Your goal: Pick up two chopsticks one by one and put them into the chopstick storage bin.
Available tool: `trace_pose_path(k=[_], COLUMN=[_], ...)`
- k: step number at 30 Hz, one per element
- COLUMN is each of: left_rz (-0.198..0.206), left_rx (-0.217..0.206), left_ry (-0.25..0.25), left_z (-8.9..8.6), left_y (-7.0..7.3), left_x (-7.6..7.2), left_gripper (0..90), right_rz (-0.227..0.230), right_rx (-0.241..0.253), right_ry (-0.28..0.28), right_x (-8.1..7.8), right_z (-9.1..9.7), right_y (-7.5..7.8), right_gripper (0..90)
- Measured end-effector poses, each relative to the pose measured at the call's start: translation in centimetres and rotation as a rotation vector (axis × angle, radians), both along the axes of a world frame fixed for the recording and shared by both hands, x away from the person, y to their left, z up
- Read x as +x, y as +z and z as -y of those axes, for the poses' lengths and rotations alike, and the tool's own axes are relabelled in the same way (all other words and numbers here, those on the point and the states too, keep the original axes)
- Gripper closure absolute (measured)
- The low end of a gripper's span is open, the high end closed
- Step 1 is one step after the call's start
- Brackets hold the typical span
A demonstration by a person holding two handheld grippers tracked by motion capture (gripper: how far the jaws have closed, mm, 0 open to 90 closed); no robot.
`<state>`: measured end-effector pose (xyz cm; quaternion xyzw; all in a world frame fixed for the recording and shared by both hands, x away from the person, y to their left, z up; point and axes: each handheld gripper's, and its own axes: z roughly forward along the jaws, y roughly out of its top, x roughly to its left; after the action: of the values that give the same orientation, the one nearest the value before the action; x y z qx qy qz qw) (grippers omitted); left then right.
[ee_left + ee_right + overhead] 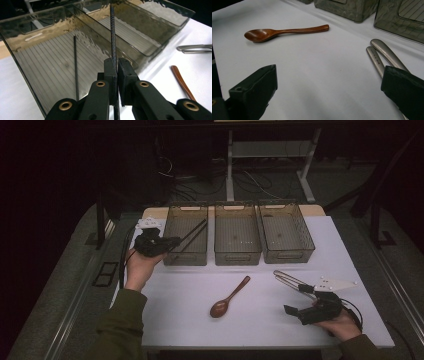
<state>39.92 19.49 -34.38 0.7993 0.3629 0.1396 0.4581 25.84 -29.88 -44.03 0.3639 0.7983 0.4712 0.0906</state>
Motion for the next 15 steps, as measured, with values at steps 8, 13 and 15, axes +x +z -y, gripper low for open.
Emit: trace_pose_path(k=[8, 13, 15], left_rz=[-0.002, 0.001, 0.005], left_rx=[-0.001, 0.011, 0.015], left_ry=[0.035, 0.046, 0.049], left_z=[0.6, 1.3, 1.6], left_y=[0.5, 0.6, 0.7], left_x=[2.6, 4.2, 4.8], left_gripper=[84.9, 84.9, 84.9], right_rz=[-0.001, 0.001, 0.0], right_rx=[0.004, 0.009, 0.01], right_ry=[0.0, -0.001, -0.002], right_x=[0.0, 0.0, 0.0], right_z=[0.1, 0.1, 0.1], right_y=[0.0, 0.0, 0.0], right_gripper=[0.0, 0.0, 0.0])
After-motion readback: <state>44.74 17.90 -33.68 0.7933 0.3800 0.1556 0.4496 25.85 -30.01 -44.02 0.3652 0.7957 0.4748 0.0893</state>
